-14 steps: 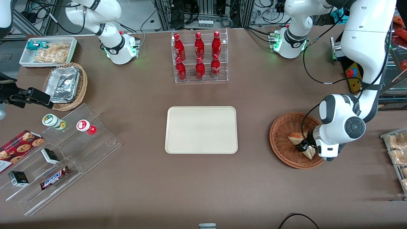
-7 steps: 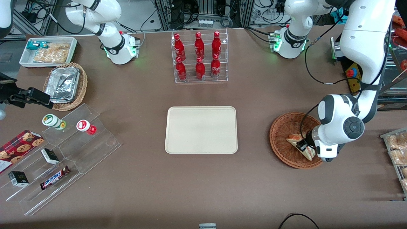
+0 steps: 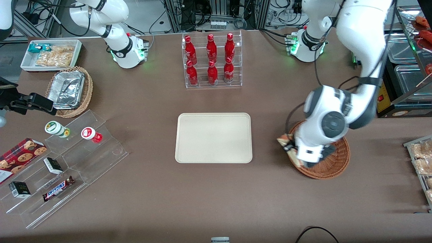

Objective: Place sandwich from basket to tray
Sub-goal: 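Carry the sandwich with the left gripper over the cream tray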

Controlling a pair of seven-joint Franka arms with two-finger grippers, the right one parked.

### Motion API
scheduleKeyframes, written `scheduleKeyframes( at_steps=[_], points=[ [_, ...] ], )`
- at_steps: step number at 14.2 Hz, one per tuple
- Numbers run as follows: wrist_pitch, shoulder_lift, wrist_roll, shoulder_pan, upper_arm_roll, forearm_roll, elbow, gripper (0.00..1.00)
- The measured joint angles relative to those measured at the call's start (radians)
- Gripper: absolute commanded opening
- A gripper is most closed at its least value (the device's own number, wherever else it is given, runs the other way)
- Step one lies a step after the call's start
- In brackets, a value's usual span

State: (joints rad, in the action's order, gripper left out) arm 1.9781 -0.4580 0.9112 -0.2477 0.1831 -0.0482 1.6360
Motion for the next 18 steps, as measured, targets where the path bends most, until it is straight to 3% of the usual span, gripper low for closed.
scheduleKeyframes(
  at_steps=[5, 9, 16, 18],
  points=[
    [0.001, -0.102, 0.007, -0.239, 0.0, -0.036, -0.097, 0.35],
    [0.021, -0.238, 0.008, -0.368, -0.001, -0.036, -0.221, 0.35],
    [0.144, -0.429, 0.001, -0.423, 0.001, -0.037, -0.353, 0.35],
    [0.147, -0.437, -0.001, -0.423, 0.001, -0.039, -0.362, 0.41]
  ],
)
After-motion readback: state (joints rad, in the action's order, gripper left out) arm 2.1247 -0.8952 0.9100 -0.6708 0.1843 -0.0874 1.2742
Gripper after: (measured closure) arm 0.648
